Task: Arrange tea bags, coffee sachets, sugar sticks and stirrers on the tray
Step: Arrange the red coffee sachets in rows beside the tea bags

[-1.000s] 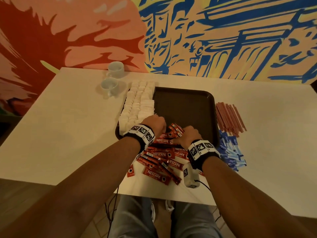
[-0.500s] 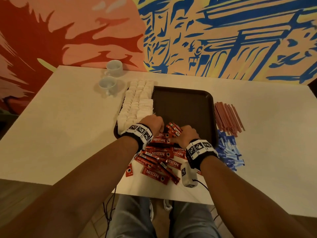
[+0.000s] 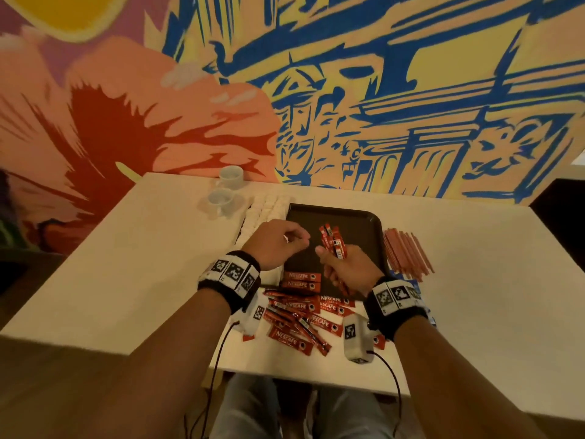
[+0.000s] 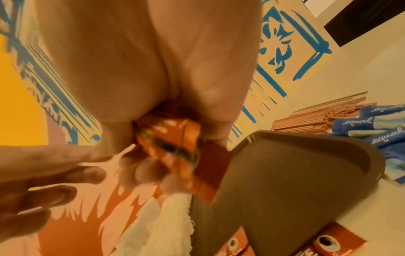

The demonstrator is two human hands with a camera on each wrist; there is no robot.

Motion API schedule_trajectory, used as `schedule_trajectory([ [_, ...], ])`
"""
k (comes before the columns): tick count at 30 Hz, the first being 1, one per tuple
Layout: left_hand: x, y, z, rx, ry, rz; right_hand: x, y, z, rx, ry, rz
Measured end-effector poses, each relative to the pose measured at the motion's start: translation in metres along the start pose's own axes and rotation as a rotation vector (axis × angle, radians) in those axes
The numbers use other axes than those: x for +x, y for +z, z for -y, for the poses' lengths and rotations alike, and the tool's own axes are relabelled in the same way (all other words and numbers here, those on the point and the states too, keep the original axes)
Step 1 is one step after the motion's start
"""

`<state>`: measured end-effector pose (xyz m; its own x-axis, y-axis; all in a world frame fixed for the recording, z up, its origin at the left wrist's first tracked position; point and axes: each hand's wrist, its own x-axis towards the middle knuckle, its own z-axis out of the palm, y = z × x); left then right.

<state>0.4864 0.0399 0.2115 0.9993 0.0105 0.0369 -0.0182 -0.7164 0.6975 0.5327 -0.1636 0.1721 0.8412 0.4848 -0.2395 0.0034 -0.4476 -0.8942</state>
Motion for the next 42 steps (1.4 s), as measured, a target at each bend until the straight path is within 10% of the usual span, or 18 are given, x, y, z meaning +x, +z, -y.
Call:
schedule_trajectory([
  [20, -0.036, -0.023, -0.042, -0.630, -0.197, -0.222, -0.014, -0.034, 0.064, 0.118, -0.118, 0.230],
  [29, -0.032, -0.029, -0.068, -0.723, -0.186, -0.401, -0.011, -0.075, 0.081, 0.269, 0.145, 0.106],
  [42, -0.041, -0.038, -0.102, -0.621, -0.115, -0.307, -0.032, -0.096, 0.088, 0.518, 0.073, 0.241],
])
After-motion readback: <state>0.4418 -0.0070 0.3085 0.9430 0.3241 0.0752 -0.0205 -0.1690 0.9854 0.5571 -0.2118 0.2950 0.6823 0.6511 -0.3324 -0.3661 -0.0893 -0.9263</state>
